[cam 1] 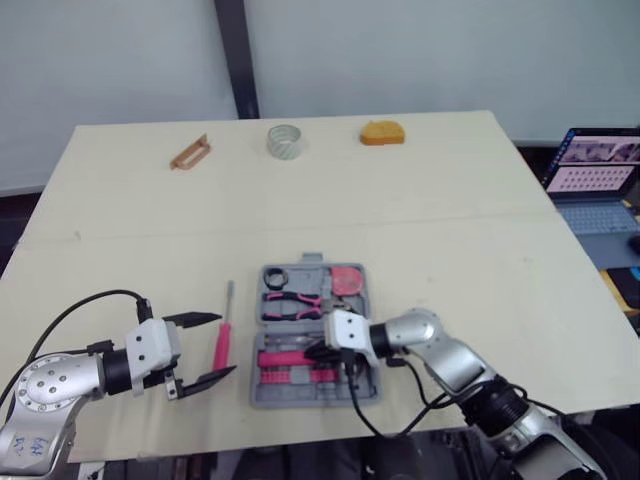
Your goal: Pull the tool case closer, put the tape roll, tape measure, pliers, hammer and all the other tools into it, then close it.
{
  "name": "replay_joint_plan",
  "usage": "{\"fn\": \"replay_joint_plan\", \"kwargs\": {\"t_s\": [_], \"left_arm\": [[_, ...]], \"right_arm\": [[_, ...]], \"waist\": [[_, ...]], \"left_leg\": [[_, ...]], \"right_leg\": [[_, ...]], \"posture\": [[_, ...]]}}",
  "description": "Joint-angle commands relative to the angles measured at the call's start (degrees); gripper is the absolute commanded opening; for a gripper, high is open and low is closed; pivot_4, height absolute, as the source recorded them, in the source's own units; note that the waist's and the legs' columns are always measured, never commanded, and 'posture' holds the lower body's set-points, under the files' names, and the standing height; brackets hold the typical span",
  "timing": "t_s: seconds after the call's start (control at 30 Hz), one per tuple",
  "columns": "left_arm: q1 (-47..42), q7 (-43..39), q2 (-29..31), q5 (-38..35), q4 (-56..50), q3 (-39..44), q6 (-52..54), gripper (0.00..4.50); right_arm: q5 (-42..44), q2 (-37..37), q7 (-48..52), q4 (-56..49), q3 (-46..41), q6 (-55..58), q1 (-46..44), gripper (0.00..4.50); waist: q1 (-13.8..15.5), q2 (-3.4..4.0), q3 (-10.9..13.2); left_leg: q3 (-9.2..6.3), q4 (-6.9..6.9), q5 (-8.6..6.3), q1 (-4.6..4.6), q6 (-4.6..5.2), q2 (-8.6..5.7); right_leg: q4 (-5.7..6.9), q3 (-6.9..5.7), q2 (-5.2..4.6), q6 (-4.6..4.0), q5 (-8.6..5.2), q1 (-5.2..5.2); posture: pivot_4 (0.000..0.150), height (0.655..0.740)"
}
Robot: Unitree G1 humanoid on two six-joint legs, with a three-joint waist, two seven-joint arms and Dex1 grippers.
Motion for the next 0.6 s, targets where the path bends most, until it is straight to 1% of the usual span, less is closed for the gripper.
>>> {"fn": "replay_joint_plan", "kwargs": {"t_s": [0.03,0.4,0.5,0.6], "left_arm": [[-0.2,0.3,0.4,-0.7,-1.2,0.6,-0.1,4.5],[-0.4,0.3,0.4,-0.8,-1.3,0.4,0.4,4.5],[-0.9,0.3,0.3,-0.5,-0.9,0.1,0.2,4.5],[-1.3,0.8,0.1,-0.3,-0.6,0.0,0.8,4.5]], "right_arm": [[-6.7,-2.2,-1.5,8.7,3.5,2.9,3.1,0.05],[-8.5,-2.9,-1.1,11.8,5.3,3.1,2.9,0.05],[-6.0,-2.0,-0.9,10.7,3.5,1.7,2.8,0.05],[0.7,-1.0,0.7,5.4,-1.6,2.7,2.9,0.05]], "waist": [[0.0,0.1,-0.3],[0.1,0.33,-1.5],[0.1,0.35,-1.5],[0.1,0.41,-1.5]], "left_leg": [[0.0,-0.01,-0.01,0.01,-0.01,0.0],[-0.02,-0.04,-0.02,0.06,-0.02,0.0],[-0.02,-0.04,-0.03,0.07,-0.02,0.0],[-0.02,-0.04,-0.03,0.04,-0.02,0.0]], "right_leg": [[0.0,0.0,0.0,0.0,0.0,0.0],[-0.03,-0.01,0.0,-0.01,-0.01,0.05],[-0.03,-0.02,0.0,-0.02,-0.01,0.05],[-0.05,-0.02,0.0,-0.02,-0.01,0.04]], "posture": [[0.15,0.74],[0.15,0.74],[0.15,0.74],[0.15,0.74]]}}
